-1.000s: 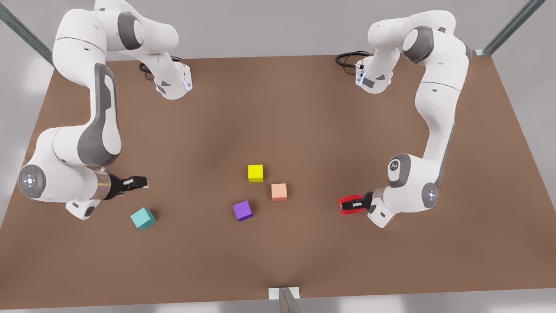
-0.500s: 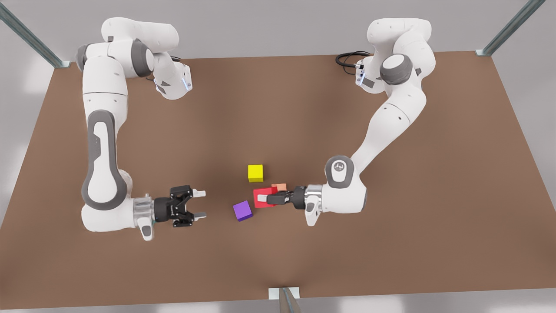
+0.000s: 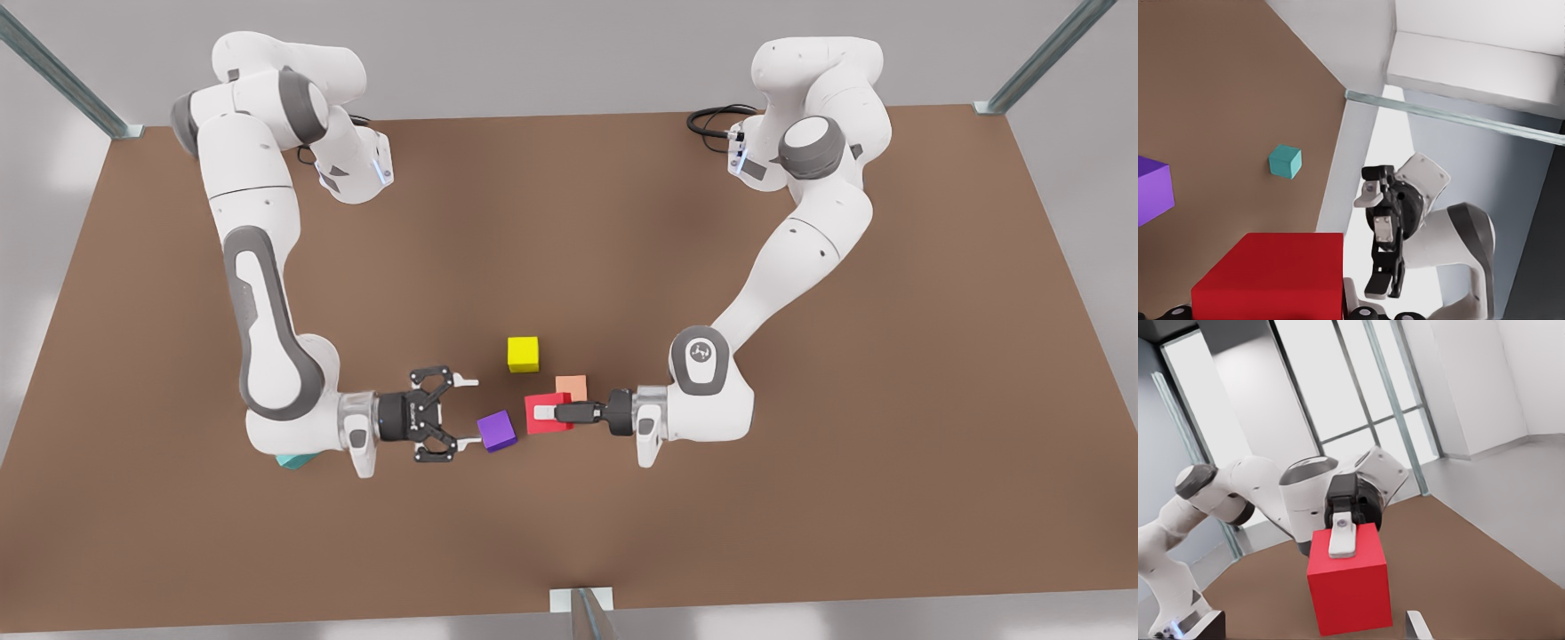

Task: Pick up red wooden cube and pass to hand red wooden cube and place in blue wooden cube

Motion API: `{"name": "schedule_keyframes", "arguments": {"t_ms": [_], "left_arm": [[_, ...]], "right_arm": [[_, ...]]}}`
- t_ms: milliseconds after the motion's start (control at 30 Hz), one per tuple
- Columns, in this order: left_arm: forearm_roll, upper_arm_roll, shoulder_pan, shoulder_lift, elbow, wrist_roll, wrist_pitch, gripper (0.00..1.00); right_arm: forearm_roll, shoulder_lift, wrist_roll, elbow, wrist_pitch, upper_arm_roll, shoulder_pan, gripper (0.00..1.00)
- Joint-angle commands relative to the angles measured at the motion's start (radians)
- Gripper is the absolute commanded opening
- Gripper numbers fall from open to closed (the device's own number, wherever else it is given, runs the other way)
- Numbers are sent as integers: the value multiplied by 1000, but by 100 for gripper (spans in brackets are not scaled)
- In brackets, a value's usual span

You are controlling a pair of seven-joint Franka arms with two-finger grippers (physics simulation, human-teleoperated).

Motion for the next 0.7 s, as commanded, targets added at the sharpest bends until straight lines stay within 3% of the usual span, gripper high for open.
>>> {"name": "schedule_keyframes", "arguments": {"t_ms": [0,267,667], "left_arm": [[-21,0,0,-2,0,315,-1,58],[-21,0,-1,-2,0,315,1,58],[-24,0,-1,-2,0,311,2,58]], "right_arm": [[22,7,-528,5,136,0,14,100],[32,23,-352,27,146,3,28,100],[79,57,-347,36,144,74,31,100]]}}
